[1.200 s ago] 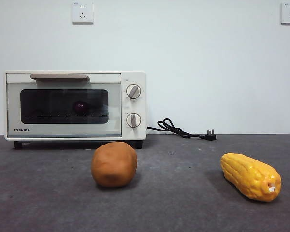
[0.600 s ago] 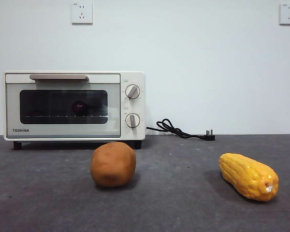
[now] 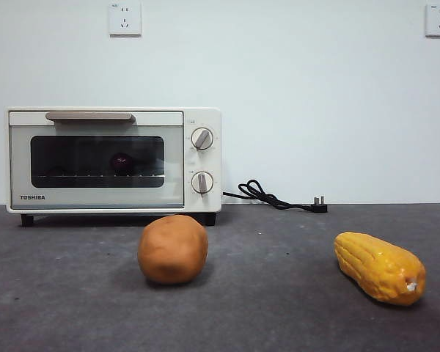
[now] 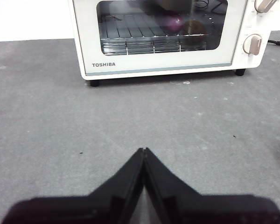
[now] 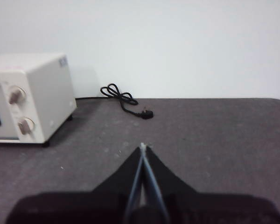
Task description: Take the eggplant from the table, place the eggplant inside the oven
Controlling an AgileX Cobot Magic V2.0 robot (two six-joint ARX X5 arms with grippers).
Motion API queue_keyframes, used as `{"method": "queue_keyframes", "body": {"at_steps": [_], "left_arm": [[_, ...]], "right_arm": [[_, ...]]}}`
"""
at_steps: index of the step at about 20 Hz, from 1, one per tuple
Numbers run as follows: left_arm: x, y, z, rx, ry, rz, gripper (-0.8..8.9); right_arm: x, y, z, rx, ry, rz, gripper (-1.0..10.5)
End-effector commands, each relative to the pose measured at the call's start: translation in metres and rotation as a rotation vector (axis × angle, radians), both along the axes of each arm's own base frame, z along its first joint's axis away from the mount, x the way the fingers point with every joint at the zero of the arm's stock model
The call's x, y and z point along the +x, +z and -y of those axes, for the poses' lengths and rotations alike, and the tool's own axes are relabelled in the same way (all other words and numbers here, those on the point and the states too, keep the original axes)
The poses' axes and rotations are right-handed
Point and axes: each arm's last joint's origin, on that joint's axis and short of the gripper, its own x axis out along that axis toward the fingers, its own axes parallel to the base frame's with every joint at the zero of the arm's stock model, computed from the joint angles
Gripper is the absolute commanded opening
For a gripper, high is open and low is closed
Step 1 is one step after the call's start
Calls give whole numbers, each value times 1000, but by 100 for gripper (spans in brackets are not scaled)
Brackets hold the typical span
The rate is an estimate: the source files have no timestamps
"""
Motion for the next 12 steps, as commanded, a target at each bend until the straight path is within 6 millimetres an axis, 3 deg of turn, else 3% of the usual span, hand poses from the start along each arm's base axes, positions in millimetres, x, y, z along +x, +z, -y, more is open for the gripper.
{"method": "queue_keyframes", "body": {"at_steps": [1, 7, 12], "left_arm": [[1, -5, 0, -8, -1, -11, -3], [1, -5, 0, -8, -1, -11, -4], [1, -5, 0, -8, -1, -11, -4]], "right_arm": [[7, -28, 1, 11, -10, 7, -11], [10, -65, 1, 10, -19, -18, -11], [9, -79, 1, 7, -18, -76, -11]]}}
